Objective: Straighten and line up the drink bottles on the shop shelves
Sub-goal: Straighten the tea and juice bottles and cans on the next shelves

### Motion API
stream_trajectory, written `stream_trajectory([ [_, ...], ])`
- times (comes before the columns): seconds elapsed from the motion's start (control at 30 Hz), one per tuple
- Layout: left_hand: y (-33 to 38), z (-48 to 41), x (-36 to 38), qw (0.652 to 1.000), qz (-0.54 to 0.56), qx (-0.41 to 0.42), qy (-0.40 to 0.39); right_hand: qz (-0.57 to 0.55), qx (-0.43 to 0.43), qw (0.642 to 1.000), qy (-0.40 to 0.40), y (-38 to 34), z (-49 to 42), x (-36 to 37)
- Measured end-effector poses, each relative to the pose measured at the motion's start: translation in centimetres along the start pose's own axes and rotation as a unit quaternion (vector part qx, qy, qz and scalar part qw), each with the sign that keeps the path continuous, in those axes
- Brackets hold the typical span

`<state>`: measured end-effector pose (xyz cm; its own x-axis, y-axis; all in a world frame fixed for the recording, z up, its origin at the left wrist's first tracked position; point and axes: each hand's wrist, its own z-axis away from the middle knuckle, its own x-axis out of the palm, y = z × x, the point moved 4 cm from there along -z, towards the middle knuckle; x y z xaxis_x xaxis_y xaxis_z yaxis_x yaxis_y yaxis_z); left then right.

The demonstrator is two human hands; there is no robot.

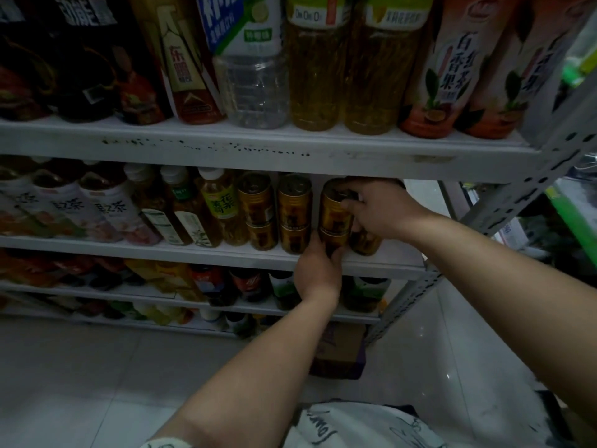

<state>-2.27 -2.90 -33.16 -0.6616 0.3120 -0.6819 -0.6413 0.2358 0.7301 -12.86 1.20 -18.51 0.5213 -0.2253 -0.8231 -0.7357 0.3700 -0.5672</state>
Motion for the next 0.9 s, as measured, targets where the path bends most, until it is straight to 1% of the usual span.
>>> stream_trajectory([
  [0.03,-0.2,0.6,0.1,1.0,0.015,-0.027,0.007,-0.004,0.004,1.0,-0.005,0.1,0.0,0.0],
  [0.1,-0.5,1.8,0.9,0.991,0.082,-0.101,-0.004,-0.011,0.01,1.0,-0.007,0.2,-0.1,0.1],
  [0.2,-0.1,2.3,2.8,0.956,0.209,-0.204,-0.014,-0.026,0.024,0.999,-0.011,0.3,-0.1,0.3],
  [0.3,0.6,1.7,3.4,0.932,0.248,-0.265,0.006,-0.038,0.041,0.998,-0.016,0.3,0.0,0.4],
  [0.37,0.6,1.4,3.4,0.929,0.255,-0.266,0.015,-0.032,0.039,0.999,-0.019,0.2,0.0,0.5],
  [0.53,0.2,1.3,3.0,0.953,0.222,-0.203,0.021,-0.028,0.048,0.998,-0.02,0.0,-0.1,0.5],
  [0.6,0.2,1.3,2.7,0.959,0.213,-0.187,0.022,-0.017,0.037,0.999,-0.009,-0.3,-0.1,0.5],
  [0.73,0.2,1.1,2.3,0.966,0.181,-0.184,0.02,0.001,-0.012,1.0,0.014,-0.8,-0.3,0.8],
  [0.9,-0.1,0.8,2.3,0.975,0.128,-0.181,0.025,0.019,-0.031,0.999,0.024,-0.6,-0.5,1.0],
])
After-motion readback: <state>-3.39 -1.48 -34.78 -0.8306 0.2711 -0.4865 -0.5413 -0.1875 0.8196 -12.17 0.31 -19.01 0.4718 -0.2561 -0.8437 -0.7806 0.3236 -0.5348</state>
